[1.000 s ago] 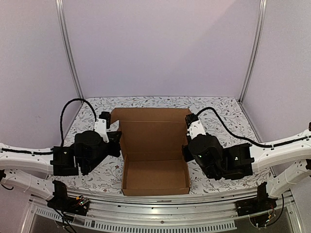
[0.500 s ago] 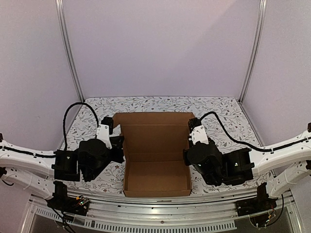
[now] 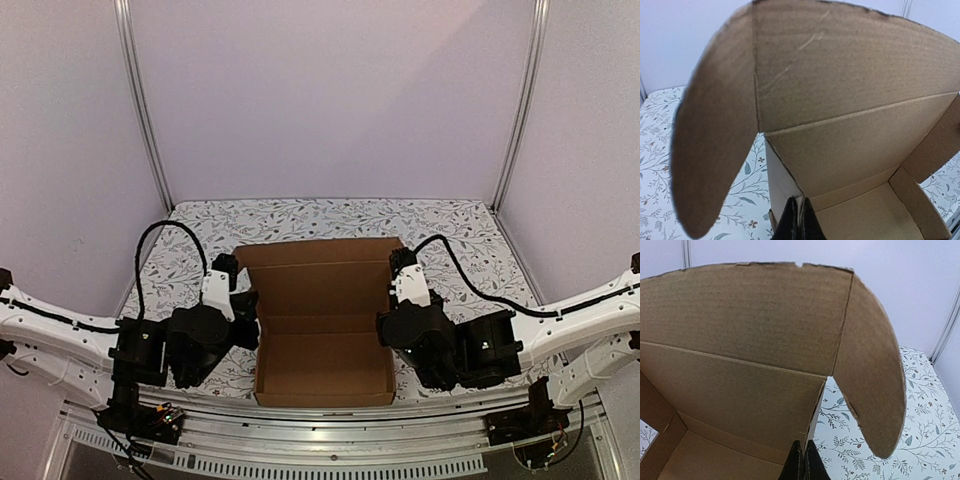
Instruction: Fold the paper box
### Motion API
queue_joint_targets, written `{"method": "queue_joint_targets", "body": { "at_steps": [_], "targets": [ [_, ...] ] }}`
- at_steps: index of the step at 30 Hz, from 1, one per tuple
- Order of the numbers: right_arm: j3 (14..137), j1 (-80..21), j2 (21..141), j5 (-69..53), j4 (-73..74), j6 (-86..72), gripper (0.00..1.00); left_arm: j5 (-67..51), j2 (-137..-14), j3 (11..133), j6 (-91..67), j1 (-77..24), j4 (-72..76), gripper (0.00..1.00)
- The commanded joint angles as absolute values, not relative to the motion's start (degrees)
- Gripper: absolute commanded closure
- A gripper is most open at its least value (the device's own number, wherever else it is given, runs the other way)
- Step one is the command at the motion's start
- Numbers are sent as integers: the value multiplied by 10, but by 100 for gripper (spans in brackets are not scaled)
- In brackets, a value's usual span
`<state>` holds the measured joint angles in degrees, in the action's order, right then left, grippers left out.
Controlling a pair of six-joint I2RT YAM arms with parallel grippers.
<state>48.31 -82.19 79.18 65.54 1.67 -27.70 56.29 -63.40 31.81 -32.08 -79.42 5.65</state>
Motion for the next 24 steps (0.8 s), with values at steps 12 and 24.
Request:
{"method": "queue_joint_targets", "body": {
  "at_steps": [12, 24],
  "targets": [
    [444, -906, 836, 647, 33, -393, 100, 503, -678, 307, -387, -885, 2, 100],
    [442, -918, 900, 721, 65, -451, 100, 545, -677, 263, -395, -896, 1, 100]
  ]
}}
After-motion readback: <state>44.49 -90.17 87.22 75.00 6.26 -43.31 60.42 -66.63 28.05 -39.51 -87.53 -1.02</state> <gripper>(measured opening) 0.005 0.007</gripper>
